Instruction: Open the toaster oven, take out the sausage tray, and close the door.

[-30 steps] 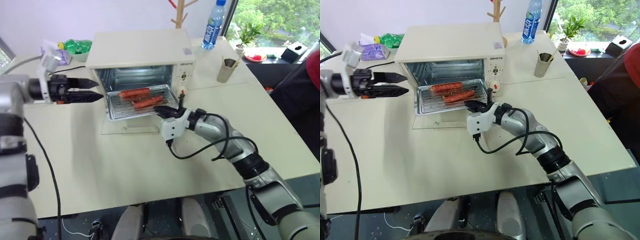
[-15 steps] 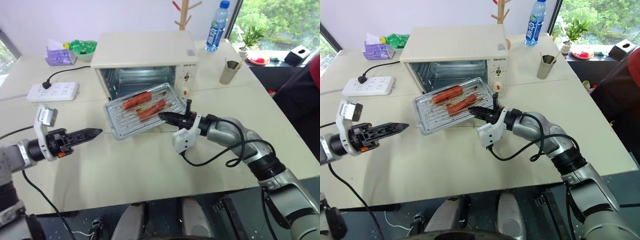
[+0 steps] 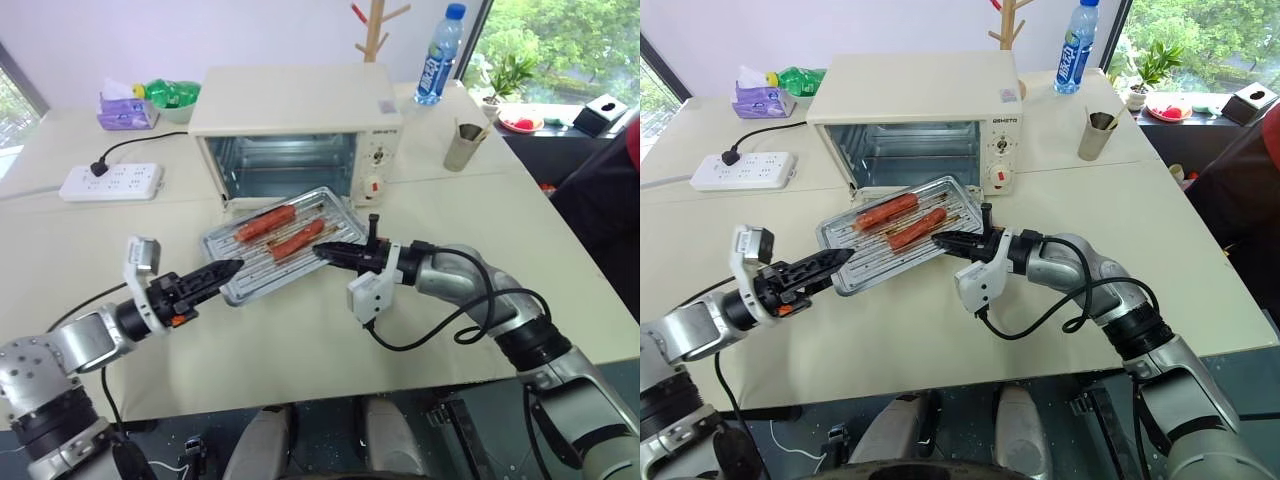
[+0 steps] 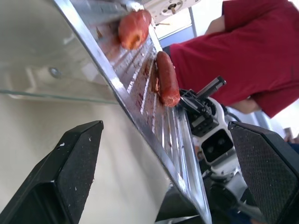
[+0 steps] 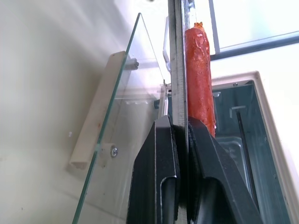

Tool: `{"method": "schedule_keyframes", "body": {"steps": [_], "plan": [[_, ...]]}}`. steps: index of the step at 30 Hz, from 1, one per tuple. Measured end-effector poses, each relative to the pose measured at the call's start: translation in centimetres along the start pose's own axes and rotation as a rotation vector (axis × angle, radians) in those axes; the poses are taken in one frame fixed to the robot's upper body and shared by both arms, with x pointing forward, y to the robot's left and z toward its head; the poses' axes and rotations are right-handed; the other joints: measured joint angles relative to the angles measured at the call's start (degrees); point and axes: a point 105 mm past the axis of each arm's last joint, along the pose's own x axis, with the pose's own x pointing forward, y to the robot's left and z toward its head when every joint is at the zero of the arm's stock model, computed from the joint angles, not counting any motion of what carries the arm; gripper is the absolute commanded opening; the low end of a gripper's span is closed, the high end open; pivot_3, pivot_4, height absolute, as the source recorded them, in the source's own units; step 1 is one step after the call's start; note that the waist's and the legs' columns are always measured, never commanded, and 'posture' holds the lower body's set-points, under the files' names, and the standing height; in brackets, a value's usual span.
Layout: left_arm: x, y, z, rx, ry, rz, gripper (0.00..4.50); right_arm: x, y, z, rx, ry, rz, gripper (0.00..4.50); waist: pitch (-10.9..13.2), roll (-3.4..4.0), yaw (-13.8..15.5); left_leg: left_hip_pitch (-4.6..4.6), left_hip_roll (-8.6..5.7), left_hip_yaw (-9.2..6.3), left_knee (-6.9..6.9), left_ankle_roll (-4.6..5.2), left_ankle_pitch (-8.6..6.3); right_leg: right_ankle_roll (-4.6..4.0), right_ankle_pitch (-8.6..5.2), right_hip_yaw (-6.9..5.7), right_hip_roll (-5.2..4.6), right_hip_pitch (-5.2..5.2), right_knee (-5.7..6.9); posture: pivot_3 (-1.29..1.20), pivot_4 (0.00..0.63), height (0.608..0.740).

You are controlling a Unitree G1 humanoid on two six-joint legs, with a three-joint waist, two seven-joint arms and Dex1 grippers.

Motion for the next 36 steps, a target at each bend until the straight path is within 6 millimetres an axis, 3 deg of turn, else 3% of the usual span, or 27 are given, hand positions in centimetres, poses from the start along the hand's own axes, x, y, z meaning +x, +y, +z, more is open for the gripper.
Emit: {"method": "schedule_keyframes", "body": {"steps": [5,17,20,26,36], "plan": [[1.7,-0.4,-0.6,-0.051,0.006,-0.021,4.50,0.0,0.2,0.1,0.005,-0.001,0.005,0.14,0.00,0.00,0.82,0.01,0.00,0.03,0.00,0.00,0.00,-0.01,0.00,0.03,0.00,0.01,-0.06,0.00,0.150,0.739],[2.8,-0.4,-0.5,-0.154,-0.023,0.010,4.50,-0.6,0.3,0.0,0.017,0.027,-0.011,0.14,0.00,0.00,1.21,0.01,-0.02,0.04,-0.02,0.01,0.00,-0.08,-0.03,0.03,0.01,0.10,-0.21,0.00,0.150,0.739],[2.6,-0.4,-1.1,-0.159,0.012,0.010,3.28,-0.7,0.3,-0.1,0.012,0.033,-0.006,0.00,0.00,0.00,1.08,0.01,-0.02,0.05,-0.04,0.02,0.00,-0.21,-0.10,0.03,0.02,0.09,-0.22,0.00,0.150,0.739],[2.5,-0.4,-1.7,-0.165,0.050,-0.005,0.06,-0.7,0.3,-0.1,0.010,0.036,-0.007,0.00,0.00,0.00,1.21,0.00,-0.02,0.05,-0.05,0.03,-0.01,-0.25,-0.12,0.04,0.01,0.11,-0.26,0.00,0.150,0.739],[2.4,-0.5,-1.9,-0.189,0.066,-0.033,0.06,-0.8,0.1,0.0,-0.016,0.038,-0.019,0.00,0.00,0.00,1.20,0.00,-0.02,0.05,-0.07,0.03,-0.01,-0.25,-0.13,0.04,0.01,0.10,-0.27,0.00,0.150,0.739]]}}
